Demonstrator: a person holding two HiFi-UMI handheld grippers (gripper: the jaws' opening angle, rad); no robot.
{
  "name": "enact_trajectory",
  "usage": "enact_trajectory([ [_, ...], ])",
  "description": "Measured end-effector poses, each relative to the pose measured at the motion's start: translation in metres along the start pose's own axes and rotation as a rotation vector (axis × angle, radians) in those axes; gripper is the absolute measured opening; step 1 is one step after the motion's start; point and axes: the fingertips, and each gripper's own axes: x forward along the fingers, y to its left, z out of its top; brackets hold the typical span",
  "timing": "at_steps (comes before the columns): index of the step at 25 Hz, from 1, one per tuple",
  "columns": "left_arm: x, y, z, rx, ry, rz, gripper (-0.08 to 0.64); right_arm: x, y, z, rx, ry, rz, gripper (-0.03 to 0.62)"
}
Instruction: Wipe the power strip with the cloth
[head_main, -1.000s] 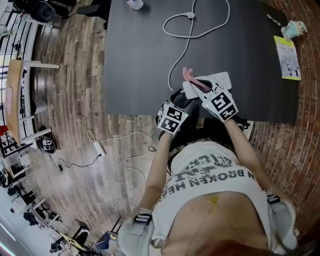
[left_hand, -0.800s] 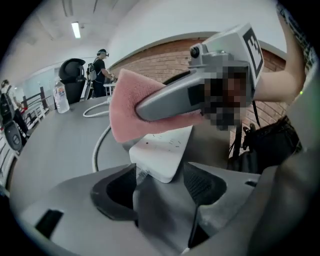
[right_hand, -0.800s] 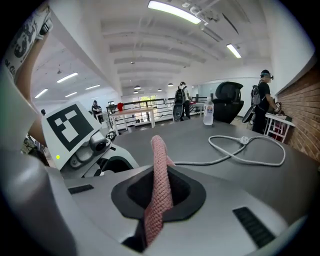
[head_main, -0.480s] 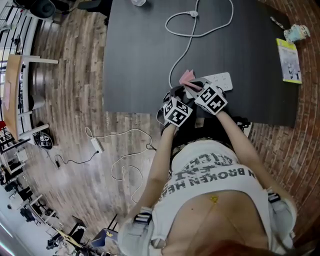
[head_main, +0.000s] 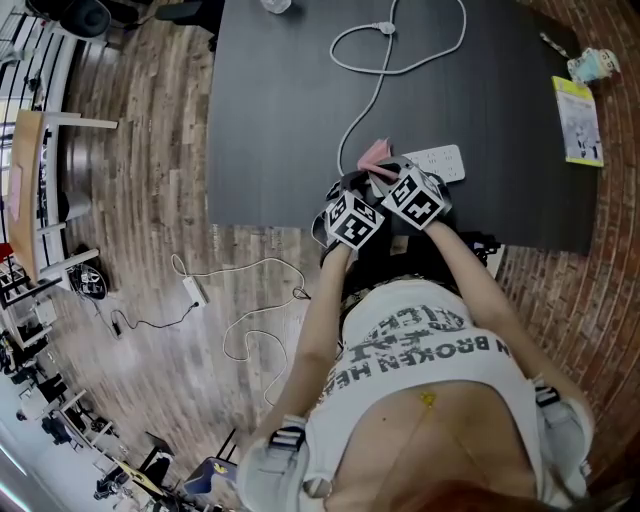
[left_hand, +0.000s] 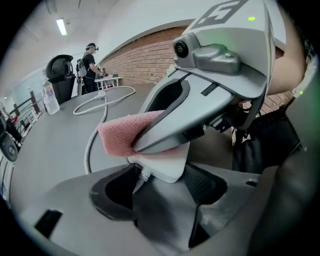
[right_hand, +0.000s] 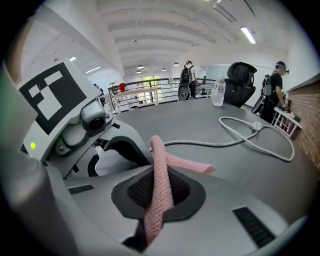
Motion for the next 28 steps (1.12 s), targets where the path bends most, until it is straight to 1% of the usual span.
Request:
enact_trajectory([
  [6, 0.001, 0.0, -0.002, 0.02, 0.016, 0.009, 0.287, -0.001, 0.002, -0.002, -0.007, 0.01, 0.0, 0.017],
  [10, 0.001, -0.001, -0.002, 0.02, 0.017, 0.007, 0.287, -0.004, -0.001, -0.005, -0.007, 0.015, -0.007, 0.017],
  [15, 0.0, 0.0, -0.002, 0.021, 0.015, 0.008, 0.287, -0.012, -0.006, -0.011, -0.006, 0.027, -0.034, 0.017],
  [28, 0.001, 0.002, -0.003, 0.02, 0.014, 0.002, 0.287, -0.03, -0.033, -0.033, 0.047, 0.043, -0.12, 0.017],
])
